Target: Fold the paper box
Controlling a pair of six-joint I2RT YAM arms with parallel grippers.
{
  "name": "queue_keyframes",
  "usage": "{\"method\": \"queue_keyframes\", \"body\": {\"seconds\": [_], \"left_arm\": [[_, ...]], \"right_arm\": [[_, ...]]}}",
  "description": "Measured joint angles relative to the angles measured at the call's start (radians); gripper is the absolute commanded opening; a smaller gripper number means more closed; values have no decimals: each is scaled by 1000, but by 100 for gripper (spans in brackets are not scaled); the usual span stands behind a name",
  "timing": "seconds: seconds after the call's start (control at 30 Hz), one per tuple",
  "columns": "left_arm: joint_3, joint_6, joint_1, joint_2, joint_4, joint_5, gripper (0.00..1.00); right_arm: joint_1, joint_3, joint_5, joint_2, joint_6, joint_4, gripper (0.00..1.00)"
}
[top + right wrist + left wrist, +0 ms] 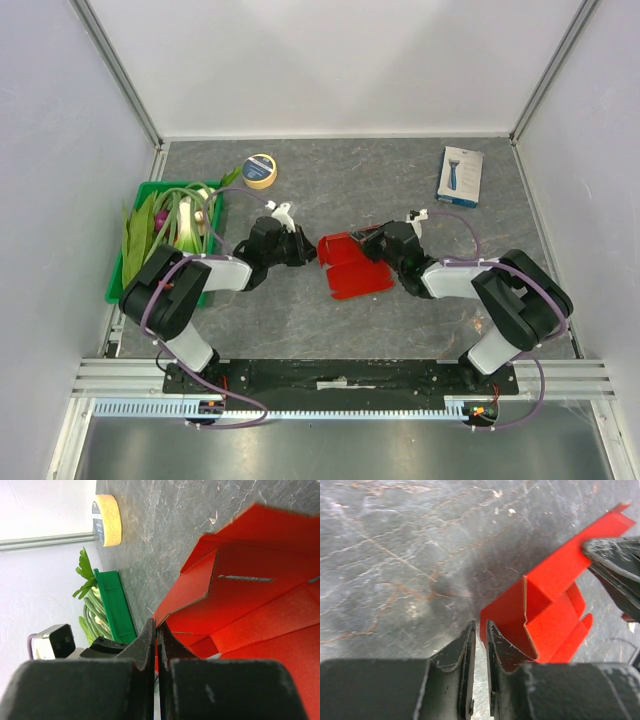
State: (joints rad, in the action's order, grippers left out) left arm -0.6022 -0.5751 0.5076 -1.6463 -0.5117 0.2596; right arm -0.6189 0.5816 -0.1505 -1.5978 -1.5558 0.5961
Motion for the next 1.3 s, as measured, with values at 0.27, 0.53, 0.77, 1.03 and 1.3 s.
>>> {"method": "queue_keyframes", "body": {"seconds": [0.27, 0.53, 0.77, 1.03, 1.3], "left_arm": [[2, 0, 41, -1, -45, 55, 27], [2, 26, 101, -19, -67, 49, 31], [37, 89, 137, -17, -108, -26, 37], [39, 193, 238, -15, -136, -204, 31], [43, 240, 320, -16, -161, -422, 28]], "right_arm": [[2, -8, -11, 2, 51, 8, 0], [2, -73, -16, 14, 81, 93, 0], [1, -109, -16, 50, 137, 109, 0], [-1, -127, -13, 72, 151, 108, 0], [-14, -149, -29, 68, 106, 148, 0]]}}
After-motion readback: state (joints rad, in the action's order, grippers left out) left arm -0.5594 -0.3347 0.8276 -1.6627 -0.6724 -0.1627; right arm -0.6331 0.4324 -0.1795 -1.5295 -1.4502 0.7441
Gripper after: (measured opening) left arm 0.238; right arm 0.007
